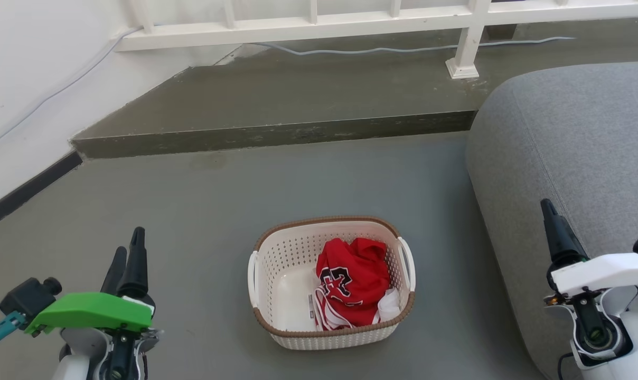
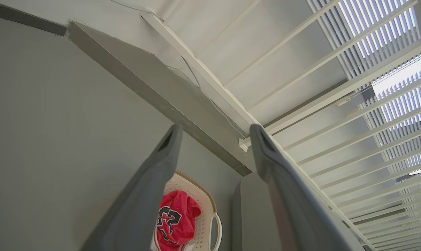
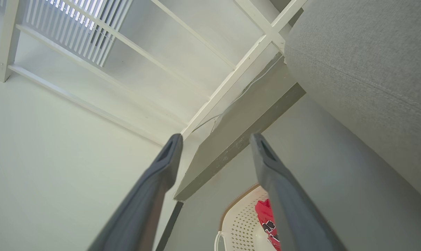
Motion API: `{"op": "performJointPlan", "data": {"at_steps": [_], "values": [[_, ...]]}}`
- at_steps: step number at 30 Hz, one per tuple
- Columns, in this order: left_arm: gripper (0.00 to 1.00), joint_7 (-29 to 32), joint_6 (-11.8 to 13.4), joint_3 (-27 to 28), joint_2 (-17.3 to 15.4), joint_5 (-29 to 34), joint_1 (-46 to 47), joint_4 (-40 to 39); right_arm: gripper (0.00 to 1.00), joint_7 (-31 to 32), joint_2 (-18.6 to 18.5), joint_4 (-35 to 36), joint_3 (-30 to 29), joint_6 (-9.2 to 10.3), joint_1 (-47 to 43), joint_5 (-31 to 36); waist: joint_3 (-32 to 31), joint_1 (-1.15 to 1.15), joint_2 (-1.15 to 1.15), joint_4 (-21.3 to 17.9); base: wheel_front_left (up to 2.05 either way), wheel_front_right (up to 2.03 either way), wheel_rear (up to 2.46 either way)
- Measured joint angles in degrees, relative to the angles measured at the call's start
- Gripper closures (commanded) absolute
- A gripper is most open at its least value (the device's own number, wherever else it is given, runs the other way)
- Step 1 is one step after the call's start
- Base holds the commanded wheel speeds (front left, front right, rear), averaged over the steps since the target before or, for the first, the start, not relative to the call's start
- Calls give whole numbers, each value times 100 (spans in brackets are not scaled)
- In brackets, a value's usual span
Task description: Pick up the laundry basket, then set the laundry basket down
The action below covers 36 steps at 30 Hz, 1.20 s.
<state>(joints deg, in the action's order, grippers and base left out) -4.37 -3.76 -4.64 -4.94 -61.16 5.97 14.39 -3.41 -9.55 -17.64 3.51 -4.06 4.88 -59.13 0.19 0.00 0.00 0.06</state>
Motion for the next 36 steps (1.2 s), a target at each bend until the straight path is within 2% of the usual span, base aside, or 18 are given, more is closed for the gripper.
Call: {"op": "performJointPlan", "data": {"at_steps": [16, 36], "values": [[0, -233, 227, -318, -13, 1319, 43, -13, 0, -261, -143, 16, 502, 213, 172, 1367, -5, 0, 0, -5, 0, 0, 0], [0, -535, 411, -660, -1, 2662, 59, 122, 0, -573, -215, -174, 860, 367, 203, 2541, -17, 0, 0, -9, 0, 0, 0]]}}
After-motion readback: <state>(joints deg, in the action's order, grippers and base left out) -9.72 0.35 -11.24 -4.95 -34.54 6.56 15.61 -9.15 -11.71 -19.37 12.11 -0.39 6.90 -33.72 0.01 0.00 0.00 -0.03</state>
